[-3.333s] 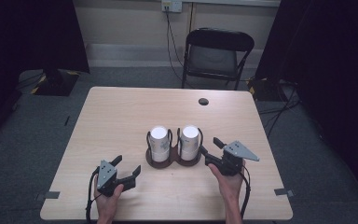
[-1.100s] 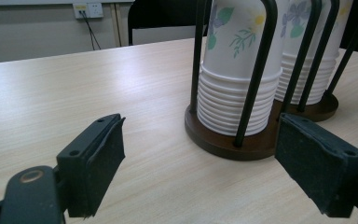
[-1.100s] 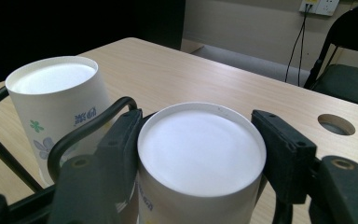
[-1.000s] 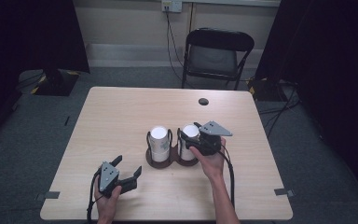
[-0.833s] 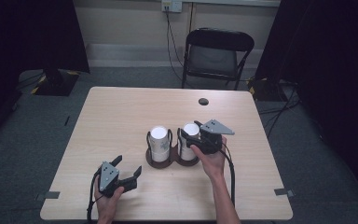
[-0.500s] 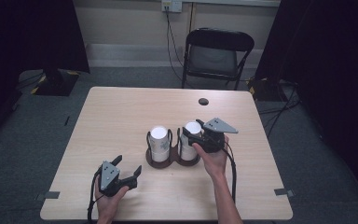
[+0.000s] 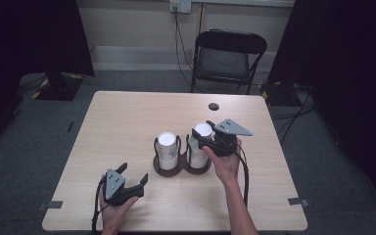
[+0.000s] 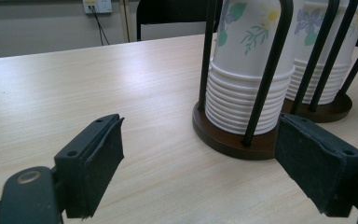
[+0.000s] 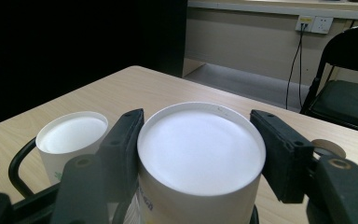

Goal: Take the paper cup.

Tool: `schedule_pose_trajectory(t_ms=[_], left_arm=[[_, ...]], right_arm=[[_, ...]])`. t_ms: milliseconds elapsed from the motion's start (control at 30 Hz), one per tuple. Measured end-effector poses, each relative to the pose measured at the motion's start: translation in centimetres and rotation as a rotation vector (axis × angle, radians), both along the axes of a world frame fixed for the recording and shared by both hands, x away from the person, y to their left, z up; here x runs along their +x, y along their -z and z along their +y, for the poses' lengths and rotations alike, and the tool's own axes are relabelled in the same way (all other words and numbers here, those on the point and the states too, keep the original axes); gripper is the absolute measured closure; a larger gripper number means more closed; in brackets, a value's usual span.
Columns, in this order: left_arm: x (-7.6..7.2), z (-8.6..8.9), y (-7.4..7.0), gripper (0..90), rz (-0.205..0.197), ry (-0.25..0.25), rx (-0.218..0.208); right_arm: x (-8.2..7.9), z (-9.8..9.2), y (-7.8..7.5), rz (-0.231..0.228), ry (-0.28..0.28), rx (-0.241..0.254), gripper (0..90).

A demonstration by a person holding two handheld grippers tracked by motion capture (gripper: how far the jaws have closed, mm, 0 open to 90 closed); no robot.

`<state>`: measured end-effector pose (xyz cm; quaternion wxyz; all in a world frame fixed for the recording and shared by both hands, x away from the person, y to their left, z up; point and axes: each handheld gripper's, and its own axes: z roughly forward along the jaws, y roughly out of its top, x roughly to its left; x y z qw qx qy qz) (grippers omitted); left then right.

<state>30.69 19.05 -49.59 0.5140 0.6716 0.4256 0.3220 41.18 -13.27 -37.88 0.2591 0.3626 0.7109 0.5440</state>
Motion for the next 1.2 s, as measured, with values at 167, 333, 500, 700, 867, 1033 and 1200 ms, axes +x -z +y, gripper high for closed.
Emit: schedule_pose_trajectory(t_ms=[167, 333, 500, 700, 867, 1033, 1200], left_arm=[[0.0, 0.1, 0.0, 15.8, -0.001, 0.001, -0.003], [0.0, 0.2, 0.0, 15.8, -0.001, 0.000, -0.018], [0.0, 0.1, 0.0, 16.0, -0.001, 0.000, -0.016], [0.2, 0.4, 0.0, 16.0, 0.015, 0.001, -0.042], [0.2, 0.3, 0.0, 16.2, 0.015, 0.004, -0.043], [0.3, 0.4, 0.0, 18.1, 0.023, 0.011, -0.056], [0.3, 0.5, 0.0, 18.2, 0.027, 0.012, -0.054]], right_arm=[[0.0, 0.3, -0.5, -0.006, -0.005, 0.003, 37.3], [-0.1, 0.1, -0.9, 0.002, 0.015, 0.008, 37.4], [-0.2, -0.2, -1.1, 0.009, 0.018, 0.025, 37.5], [-0.3, 0.0, -1.6, -0.004, 0.013, 0.023, 37.4], [-0.4, 0.0, -1.5, -0.002, 0.017, 0.043, 37.4], [-0.5, 0.0, -1.8, -0.019, 0.015, 0.044, 37.4], [-0.7, -0.1, -2.0, -0.025, 0.017, 0.049, 37.4]])
